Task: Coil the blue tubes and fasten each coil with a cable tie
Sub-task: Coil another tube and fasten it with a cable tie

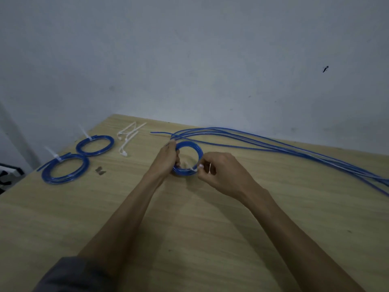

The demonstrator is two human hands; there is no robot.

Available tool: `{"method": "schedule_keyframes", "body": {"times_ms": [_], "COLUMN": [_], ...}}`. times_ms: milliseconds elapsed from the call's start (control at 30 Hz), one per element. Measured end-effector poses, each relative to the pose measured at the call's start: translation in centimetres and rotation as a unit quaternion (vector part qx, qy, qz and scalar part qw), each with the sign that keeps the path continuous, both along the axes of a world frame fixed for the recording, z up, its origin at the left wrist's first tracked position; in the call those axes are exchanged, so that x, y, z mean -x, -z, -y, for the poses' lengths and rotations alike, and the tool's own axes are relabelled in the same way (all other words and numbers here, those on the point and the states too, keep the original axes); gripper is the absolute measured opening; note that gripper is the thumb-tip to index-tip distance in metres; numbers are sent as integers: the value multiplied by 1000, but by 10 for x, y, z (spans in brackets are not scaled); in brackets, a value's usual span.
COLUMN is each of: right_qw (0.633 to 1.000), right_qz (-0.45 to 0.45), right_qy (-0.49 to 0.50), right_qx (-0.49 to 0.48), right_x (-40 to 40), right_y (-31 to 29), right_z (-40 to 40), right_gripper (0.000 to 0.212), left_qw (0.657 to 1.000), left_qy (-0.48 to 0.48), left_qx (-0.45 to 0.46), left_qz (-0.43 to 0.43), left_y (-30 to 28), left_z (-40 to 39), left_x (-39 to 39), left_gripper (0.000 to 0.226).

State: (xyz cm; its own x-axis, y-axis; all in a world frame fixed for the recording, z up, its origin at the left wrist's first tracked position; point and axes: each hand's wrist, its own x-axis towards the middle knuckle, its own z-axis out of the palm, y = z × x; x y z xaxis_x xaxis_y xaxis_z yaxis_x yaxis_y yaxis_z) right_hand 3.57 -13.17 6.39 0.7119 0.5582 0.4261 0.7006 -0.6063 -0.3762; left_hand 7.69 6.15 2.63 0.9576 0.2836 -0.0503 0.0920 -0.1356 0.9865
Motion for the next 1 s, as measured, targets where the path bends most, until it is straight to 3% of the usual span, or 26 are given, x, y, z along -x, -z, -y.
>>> {"method": "schedule_keyframes", "body": {"times_ms": [133, 300, 600, 700, 800, 900, 1000], "right_qw": [995, 961, 941, 949, 959, 965, 966], "right_qz": [99, 264, 325, 289, 206, 113, 65], "right_qy": [19, 43, 71, 123, 176, 222, 251], "right_qx": [15, 68, 57, -38, -87, -80, -2], "right_x": [-11, -19, -26, -26, -27, -28, -29], "right_y": [25, 53, 60, 60, 57, 50, 43], "right_z": [-2, -5, -3, -14, -32, -46, -58], "right_gripper": [9, 9, 18, 7, 19, 36, 45], "left_qw": [997, 994, 995, 995, 992, 985, 975], "left_qy": [37, 49, 55, 43, 26, -10, -62], "left_qx": [49, 86, 79, 89, 124, 164, 203], "left_qz": [-43, -52, -12, -12, -13, -46, -64], "left_y": [0, 1, 7, 8, 7, 5, 10], "left_z": [19, 30, 34, 38, 47, 52, 50], "left_x": [4, 12, 18, 18, 18, 19, 17], "left_gripper": [47, 37, 39, 37, 39, 33, 32]}}
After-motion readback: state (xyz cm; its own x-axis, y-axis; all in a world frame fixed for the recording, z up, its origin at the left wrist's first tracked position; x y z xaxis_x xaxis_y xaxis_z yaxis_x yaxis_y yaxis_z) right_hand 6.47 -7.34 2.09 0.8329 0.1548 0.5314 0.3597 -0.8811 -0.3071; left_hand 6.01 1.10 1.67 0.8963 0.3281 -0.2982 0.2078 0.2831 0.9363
